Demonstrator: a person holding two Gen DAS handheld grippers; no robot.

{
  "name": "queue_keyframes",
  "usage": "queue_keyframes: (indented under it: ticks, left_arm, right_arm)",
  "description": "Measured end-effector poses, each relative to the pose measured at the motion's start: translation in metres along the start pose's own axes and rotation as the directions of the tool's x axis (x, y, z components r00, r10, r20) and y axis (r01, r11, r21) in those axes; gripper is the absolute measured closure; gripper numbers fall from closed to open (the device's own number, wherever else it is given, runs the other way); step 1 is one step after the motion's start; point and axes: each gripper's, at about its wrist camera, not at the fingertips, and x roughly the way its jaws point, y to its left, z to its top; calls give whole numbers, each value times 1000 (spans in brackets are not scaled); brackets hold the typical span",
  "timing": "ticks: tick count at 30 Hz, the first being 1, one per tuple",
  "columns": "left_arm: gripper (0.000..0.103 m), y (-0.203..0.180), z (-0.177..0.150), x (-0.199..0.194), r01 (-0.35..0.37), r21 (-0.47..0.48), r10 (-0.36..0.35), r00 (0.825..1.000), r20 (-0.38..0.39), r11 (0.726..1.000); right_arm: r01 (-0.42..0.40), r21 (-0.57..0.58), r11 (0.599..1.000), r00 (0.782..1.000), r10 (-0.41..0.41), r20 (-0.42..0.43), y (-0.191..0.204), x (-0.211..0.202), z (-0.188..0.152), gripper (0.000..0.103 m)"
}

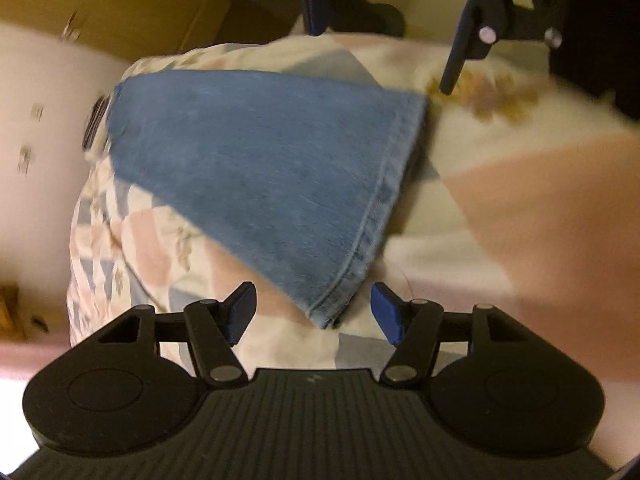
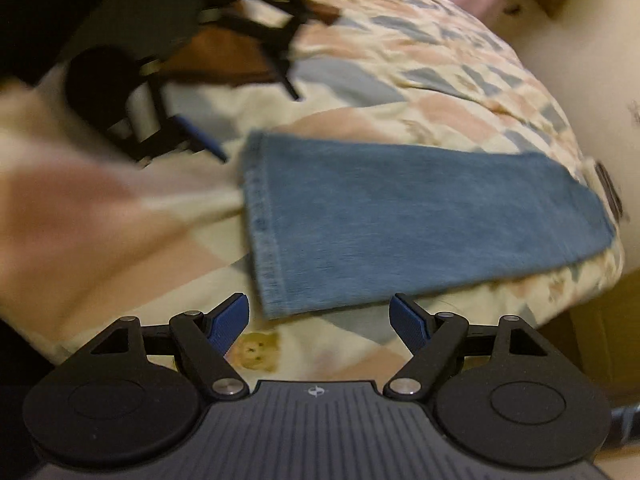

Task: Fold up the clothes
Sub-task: 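Grasp the jeans leg hems with the left gripper while the right gripper grasps them too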

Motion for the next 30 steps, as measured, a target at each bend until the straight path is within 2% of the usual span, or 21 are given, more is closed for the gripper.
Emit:
queue_keyframes:
  ticks: [3, 6, 10, 13, 15, 17, 18, 19, 21, 23, 24, 25, 26, 29, 30]
  left_arm:
    - [43, -18, -11, 15, -27, 119, 23, 999, 35, 993]
    - [44, -38, -22, 25, -93, 243, 68, 992, 110, 965]
    - [45, -50, -25, 40, -185, 315, 133, 975, 180, 931]
    - [44, -46, -21, 53, -216, 316, 160, 968, 193, 924]
    - [48, -46, -20, 57, -220, 326, 158, 966, 207, 919]
    - [68, -47, -23, 57, -208, 325, 145, 967, 208, 923]
    - [72, -48, -24, 58, -199, 315, 139, 969, 204, 928]
    - [77, -49, -26, 59, -197, 306, 139, 969, 203, 931]
    - [79, -52, -27, 62, -209, 291, 151, 966, 211, 933]
    - [81, -49, -26, 65, -196, 270, 143, 968, 206, 943]
    - [81, -44, -24, 65, -176, 252, 127, 972, 200, 952]
    - [82, -37, -22, 64, -144, 227, 101, 976, 191, 963]
    - [84, -29, -20, 63, -113, 202, 75, 980, 183, 973]
    - [92, 11, -5, 57, 18, 64, -28, 989, 146, 998]
    - [92, 28, 1, 54, 62, 6, -62, 989, 135, 998]
  right_arm:
    - [33, -67, 997, 999, -32, 26, 17, 17, -3, 24]
    - [91, -157, 983, 995, -83, 57, 35, 32, -6, 24]
    - [198, -285, 938, 980, -178, 93, 56, 56, -13, 22]
    - [291, -341, 894, 956, -256, 145, 64, 67, -15, 23]
    - [348, -349, 870, 936, -306, 172, 63, 72, -13, 24]
    - [370, -352, 860, 928, -326, 178, 61, 77, -11, 25]
    - [374, -354, 857, 927, -331, 179, 61, 80, -11, 28]
    - [370, -366, 854, 928, -325, 181, 62, 82, -13, 31]
    - [368, -397, 841, 929, -317, 190, 65, 86, -15, 35]
    - [355, -426, 832, 934, -297, 198, 68, 90, -16, 45]
    - [333, -432, 838, 942, -277, 188, 66, 92, -16, 55]
    - [310, -436, 845, 950, -257, 178, 64, 94, -15, 58]
    - [279, -429, 859, 959, -232, 161, 59, 93, -13, 61]
    - [189, -373, 909, 981, -157, 116, 34, 86, -3, 86]
    - [125, -318, 940, 991, -100, 94, 16, 80, 3, 87]
